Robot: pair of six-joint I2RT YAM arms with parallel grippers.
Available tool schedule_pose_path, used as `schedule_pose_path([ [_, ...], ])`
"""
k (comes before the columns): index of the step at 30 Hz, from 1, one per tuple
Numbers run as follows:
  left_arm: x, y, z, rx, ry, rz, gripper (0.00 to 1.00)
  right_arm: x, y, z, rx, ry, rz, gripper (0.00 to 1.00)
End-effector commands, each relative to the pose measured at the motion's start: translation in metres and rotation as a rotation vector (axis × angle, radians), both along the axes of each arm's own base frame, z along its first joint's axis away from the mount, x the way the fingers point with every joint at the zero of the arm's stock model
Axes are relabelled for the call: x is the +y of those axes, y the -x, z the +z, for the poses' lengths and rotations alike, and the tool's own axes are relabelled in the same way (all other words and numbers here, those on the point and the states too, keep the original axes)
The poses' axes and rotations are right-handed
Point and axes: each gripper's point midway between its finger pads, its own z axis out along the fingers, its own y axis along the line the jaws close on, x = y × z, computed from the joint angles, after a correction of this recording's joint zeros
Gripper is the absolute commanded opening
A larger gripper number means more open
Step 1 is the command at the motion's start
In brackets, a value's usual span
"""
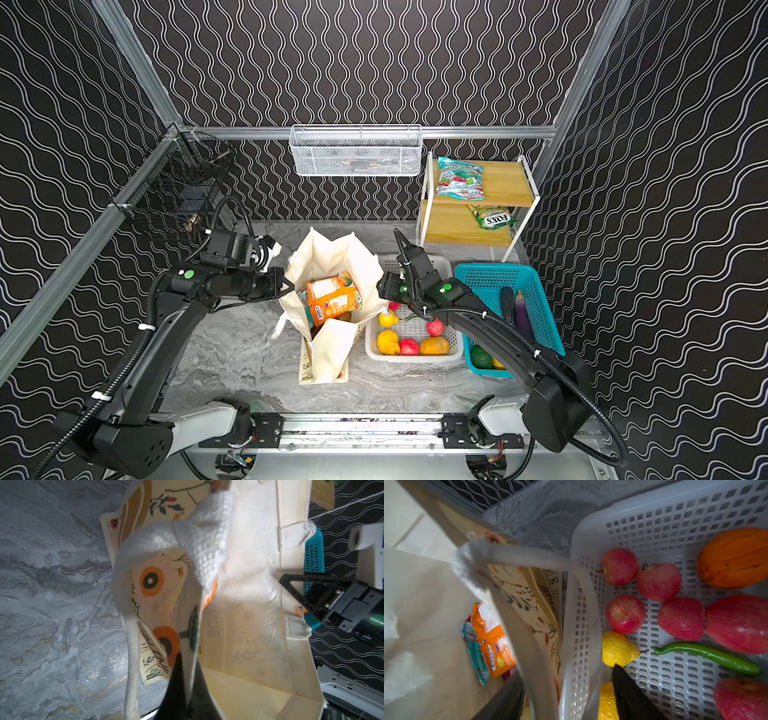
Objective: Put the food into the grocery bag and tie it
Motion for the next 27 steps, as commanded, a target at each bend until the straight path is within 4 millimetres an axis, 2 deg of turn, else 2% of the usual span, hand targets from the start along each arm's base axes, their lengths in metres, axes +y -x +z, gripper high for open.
schedule_pose_path([
  [1,0.0,0.004,0.004,-0.004,0.001,-0.018,0.0,0.014,-0.002,-0.002,0.025,-0.071,0.044,0.49],
  [3,0.0,0.005,0.004,-0.006,-0.003,-0.018,0.0,0.021,-0.001,-0.004,0.04,-0.091,0.07,0.28],
  [5,0.001,0.006,0.005,-0.003,-0.006,-0.022,0.0,0.021,-0.001,-0.002,0.044,-0.077,0.075,0.0],
  [8,0.003,0.008,0.011,-0.005,-0.022,-0.024,0.0,0.019,0.0,0.014,0.027,0.013,0.067,0.0],
  [13,0.013,0.012,0.023,-0.015,-0.085,-0.02,0.0,0.009,0.004,0.067,-0.053,0.183,0.032,0.0],
  [15,0.016,0.013,0.024,-0.012,-0.099,-0.018,0.0,0.007,0.005,0.076,-0.059,0.225,0.024,0.0],
  [17,0.016,0.013,0.022,-0.007,-0.099,-0.019,0.0,0.009,0.007,0.075,-0.049,0.238,0.036,0.0],
  [24,0.009,0.011,0.002,0.042,-0.077,-0.029,0.0,0.018,0.012,0.027,0.018,0.234,0.063,0.0],
  [27,0.009,0.011,0.001,0.044,-0.077,-0.031,0.0,0.017,0.013,0.019,0.026,0.236,0.06,0.0],
])
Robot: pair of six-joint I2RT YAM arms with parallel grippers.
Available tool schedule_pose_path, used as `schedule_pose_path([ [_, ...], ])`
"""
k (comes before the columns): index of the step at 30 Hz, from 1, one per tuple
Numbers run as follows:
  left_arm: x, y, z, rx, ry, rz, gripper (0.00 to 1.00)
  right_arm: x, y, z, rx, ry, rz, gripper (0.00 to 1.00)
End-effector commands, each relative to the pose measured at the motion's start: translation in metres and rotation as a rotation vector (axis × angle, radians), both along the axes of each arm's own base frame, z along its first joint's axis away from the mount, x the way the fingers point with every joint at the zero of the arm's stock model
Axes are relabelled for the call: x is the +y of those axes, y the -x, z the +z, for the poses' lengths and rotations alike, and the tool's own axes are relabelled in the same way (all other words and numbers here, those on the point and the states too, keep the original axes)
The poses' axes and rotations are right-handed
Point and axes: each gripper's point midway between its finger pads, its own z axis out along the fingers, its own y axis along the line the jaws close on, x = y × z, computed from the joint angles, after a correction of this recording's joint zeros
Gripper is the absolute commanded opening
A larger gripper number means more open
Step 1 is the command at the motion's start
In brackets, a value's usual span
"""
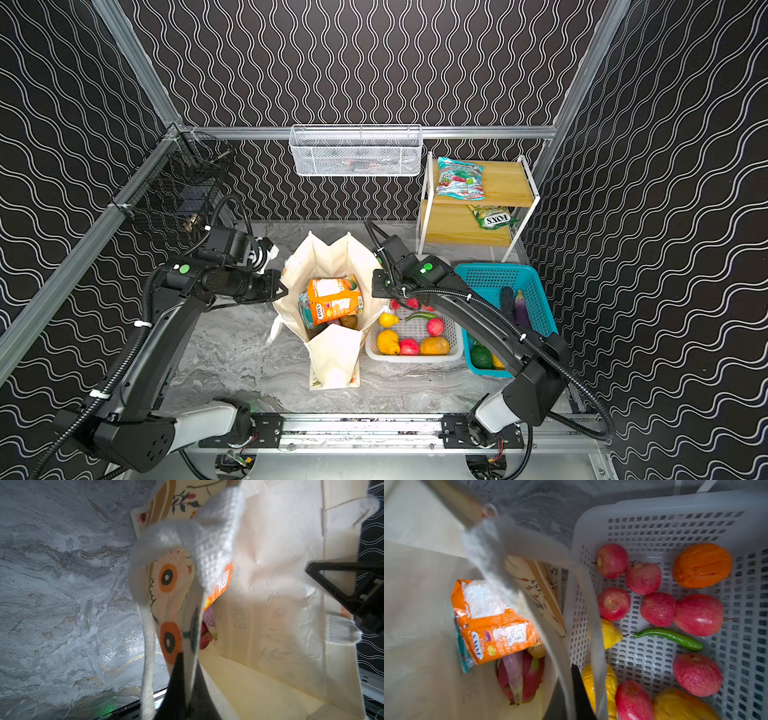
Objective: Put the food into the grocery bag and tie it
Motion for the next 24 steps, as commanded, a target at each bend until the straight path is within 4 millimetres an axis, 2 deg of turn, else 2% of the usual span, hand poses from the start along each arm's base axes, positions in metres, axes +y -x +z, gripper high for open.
schedule_pose_path([
  [1,-0.002,-0.002,0.001,-0.015,0.009,-0.017,0.0,0.004,0.002,-0.002,0.001,-0.022,0.006,0.0],
  [3,-0.002,-0.002,0.003,-0.021,0.011,-0.015,0.0,0.004,0.002,0.002,-0.007,-0.035,0.006,0.0],
  [4,-0.001,-0.002,0.004,-0.026,0.01,-0.007,0.03,0.005,0.002,0.005,-0.016,-0.043,0.008,0.02],
  [7,0.001,-0.002,0.01,-0.05,0.015,0.012,0.27,0.006,0.002,0.013,-0.033,-0.062,0.011,0.12],
  [11,0.002,-0.001,0.024,-0.095,0.039,0.049,0.49,0.008,0.004,0.023,-0.049,-0.092,0.025,0.24],
  [14,0.014,0.002,0.042,-0.167,0.04,0.131,0.6,0.009,0.004,0.032,-0.067,-0.115,0.027,0.36],
  [17,0.04,0.009,0.06,-0.26,0.03,0.299,0.72,0.007,0.004,0.043,-0.093,-0.131,0.025,0.48],
  [20,0.066,0.024,0.066,-0.288,0.027,0.466,0.72,0.004,0.003,0.055,-0.127,-0.141,0.014,0.54],
  [22,0.076,0.033,0.061,-0.269,0.03,0.535,0.66,0.001,0.003,0.064,-0.152,-0.153,0.008,0.57],
  [24,0.079,0.04,0.048,-0.22,0.039,0.571,0.61,-0.003,0.004,0.074,-0.179,-0.169,-0.003,0.59],
])
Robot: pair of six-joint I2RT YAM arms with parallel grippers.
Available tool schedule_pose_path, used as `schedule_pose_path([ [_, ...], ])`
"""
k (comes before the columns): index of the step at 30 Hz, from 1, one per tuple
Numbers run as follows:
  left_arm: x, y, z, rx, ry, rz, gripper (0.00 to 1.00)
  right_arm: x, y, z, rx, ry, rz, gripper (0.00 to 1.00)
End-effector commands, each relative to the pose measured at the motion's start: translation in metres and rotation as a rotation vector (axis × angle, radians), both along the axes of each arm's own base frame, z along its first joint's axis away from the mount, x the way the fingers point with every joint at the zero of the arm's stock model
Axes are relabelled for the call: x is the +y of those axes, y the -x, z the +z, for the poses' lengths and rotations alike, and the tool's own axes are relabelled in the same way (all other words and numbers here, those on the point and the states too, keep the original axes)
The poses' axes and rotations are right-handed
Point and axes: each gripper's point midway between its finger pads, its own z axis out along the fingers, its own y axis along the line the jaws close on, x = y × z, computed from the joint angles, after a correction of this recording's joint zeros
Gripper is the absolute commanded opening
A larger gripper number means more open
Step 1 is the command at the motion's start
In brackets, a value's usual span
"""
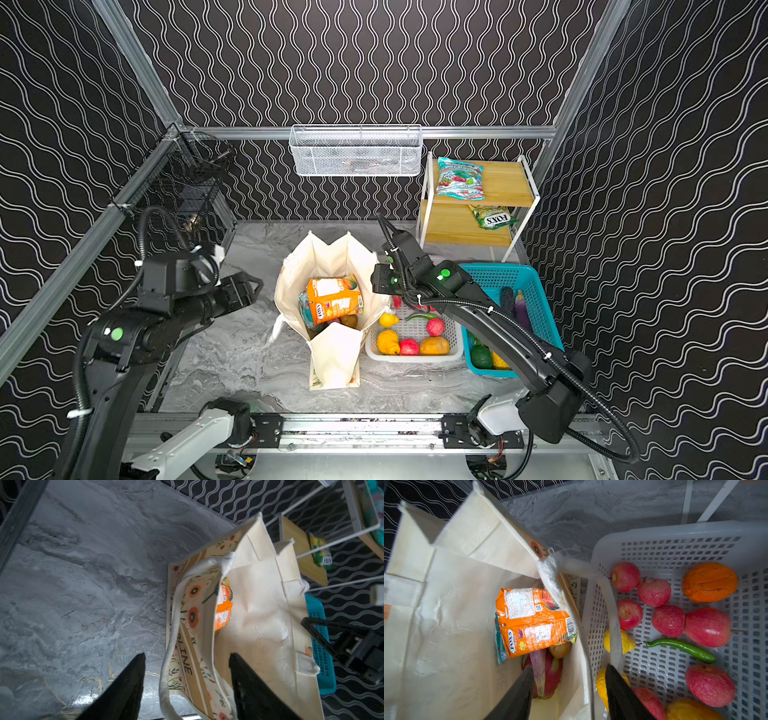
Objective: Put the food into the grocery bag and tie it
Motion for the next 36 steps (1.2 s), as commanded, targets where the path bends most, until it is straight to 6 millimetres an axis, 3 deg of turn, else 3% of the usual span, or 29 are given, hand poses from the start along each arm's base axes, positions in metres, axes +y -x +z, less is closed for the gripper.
schedule_pose_path([
  [1,0.014,0.007,-0.022,0.086,0.039,0.136,0.6,-0.003,-0.004,0.022,-0.069,-0.039,-0.025,0.59],
  [5,0.014,0.01,-0.055,0.212,0.075,0.139,0.61,-0.016,-0.004,0.037,-0.138,-0.063,-0.063,0.61],
  [9,0.017,0.012,-0.073,0.274,0.159,0.146,0.67,-0.028,-0.005,0.043,-0.165,-0.075,-0.093,0.62],
  [13,0.007,0.013,-0.09,0.279,0.236,0.137,0.71,-0.036,-0.004,0.042,-0.171,-0.085,-0.107,0.62],
  [21,-0.02,0.005,-0.104,0.208,0.496,0.126,0.62,-0.047,-0.004,0.036,-0.17,-0.099,-0.125,0.63],
  [26,-0.03,0.005,-0.136,0.283,0.58,0.135,0.62,-0.047,-0.005,0.032,-0.165,-0.105,-0.127,0.63],
  [36,-0.037,-0.009,-0.145,0.261,0.631,0.11,0.55,-0.051,-0.007,0.023,-0.146,-0.113,-0.133,0.63],
])
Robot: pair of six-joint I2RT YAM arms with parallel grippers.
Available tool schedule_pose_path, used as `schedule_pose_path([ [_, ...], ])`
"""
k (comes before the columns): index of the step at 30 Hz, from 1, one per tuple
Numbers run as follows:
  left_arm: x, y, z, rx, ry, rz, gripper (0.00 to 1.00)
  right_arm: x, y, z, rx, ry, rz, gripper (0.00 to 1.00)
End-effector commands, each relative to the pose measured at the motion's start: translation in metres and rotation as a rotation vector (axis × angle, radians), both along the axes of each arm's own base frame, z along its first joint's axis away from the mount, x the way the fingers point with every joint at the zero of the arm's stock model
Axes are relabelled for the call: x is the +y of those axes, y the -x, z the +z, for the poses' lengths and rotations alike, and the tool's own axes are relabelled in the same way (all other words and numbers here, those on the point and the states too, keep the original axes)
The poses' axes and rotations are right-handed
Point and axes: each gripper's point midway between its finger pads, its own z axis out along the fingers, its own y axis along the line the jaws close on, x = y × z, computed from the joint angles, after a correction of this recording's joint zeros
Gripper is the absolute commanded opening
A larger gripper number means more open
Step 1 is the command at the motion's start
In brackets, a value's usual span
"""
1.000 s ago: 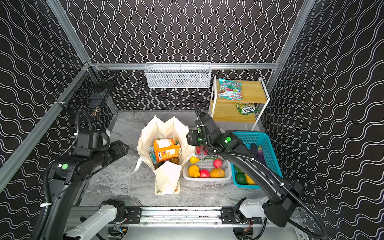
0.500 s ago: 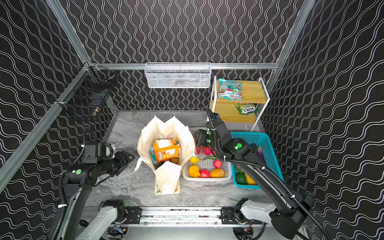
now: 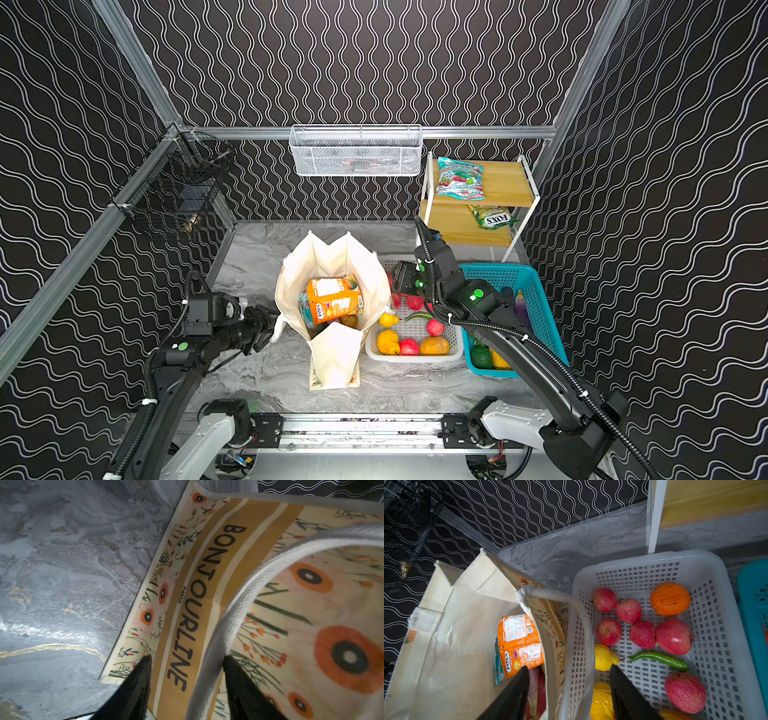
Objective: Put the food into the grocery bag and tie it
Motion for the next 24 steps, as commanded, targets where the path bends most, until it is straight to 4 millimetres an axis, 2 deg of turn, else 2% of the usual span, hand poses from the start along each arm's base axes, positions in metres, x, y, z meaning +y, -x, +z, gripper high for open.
schedule_pose_path([
  [1,-0.0052,-0.0105,0.0088,-0.052,0.042,-0.008,0.54,0.003,-0.002,0.0054,-0.017,-0.033,0.001,0.63],
  [9,-0.0081,-0.0143,0.0076,-0.059,0.061,-0.018,0.44,0.0021,-0.0028,0.0025,-0.01,-0.031,-0.001,0.63],
  [18,-0.0116,-0.0145,0.0024,-0.054,0.087,-0.026,0.45,0.004,-0.0048,0.0002,-0.002,-0.033,0.004,0.63],
  [24,-0.0141,-0.0149,0.0032,-0.059,0.099,-0.039,0.39,0.0062,-0.0062,0.0008,-0.003,-0.038,0.008,0.63],
])
